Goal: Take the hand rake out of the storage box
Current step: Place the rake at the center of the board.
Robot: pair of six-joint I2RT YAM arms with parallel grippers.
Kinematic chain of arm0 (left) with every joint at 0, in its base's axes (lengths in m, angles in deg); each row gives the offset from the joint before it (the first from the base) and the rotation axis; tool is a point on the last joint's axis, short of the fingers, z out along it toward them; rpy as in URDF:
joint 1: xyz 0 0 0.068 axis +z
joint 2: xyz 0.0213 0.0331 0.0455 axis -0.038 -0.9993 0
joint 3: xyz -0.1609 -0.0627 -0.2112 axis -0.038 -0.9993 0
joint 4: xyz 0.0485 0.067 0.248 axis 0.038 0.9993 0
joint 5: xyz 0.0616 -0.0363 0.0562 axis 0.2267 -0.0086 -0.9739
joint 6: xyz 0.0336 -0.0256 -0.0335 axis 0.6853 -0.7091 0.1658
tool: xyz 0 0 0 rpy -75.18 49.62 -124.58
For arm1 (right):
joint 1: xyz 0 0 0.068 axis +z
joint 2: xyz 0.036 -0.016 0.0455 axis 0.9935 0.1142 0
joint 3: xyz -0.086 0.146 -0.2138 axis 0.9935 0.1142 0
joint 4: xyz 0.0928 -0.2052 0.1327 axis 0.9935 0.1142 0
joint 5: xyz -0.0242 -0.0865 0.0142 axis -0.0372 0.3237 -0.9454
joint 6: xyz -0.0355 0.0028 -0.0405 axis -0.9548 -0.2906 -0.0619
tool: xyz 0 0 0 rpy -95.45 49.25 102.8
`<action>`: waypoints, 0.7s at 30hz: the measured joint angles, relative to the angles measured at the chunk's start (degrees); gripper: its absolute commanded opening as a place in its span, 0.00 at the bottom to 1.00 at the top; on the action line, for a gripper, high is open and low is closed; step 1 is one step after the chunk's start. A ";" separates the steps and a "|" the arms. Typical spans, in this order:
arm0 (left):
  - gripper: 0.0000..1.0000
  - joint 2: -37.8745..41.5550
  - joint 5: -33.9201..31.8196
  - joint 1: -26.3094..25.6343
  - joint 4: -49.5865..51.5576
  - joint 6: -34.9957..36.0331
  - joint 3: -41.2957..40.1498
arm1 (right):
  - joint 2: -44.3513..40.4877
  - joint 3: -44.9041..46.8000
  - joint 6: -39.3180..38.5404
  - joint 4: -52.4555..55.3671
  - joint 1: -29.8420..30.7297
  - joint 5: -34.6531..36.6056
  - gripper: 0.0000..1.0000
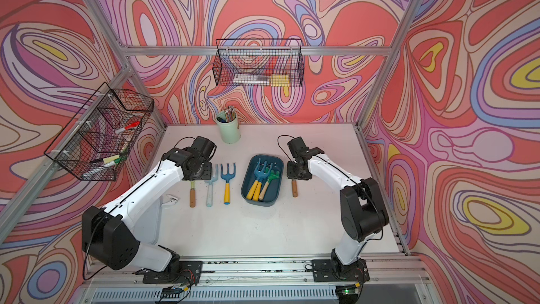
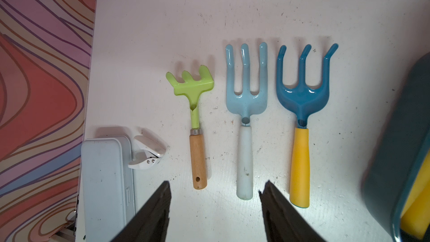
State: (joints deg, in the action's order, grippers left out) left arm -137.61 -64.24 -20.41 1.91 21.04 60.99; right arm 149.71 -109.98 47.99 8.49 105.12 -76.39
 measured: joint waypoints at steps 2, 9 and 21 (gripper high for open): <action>0.65 -0.02 0.00 0.00 0.04 0.00 0.00 | -2.05 -2.14 2.67 1.77 0.94 1.38 0.44; 0.65 -1.05 0.15 0.00 1.03 -0.04 1.40 | -2.27 -11.06 15.13 6.91 13.79 6.19 0.45; 0.65 -1.07 1.62 0.00 1.16 -0.04 1.53 | 15.34 -20.26 31.50 6.80 23.71 8.57 0.42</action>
State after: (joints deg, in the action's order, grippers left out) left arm -138.68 -62.62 -20.41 3.07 21.00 62.52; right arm 165.06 -130.24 79.49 15.29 128.83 -67.82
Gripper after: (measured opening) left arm 0.652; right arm 0.421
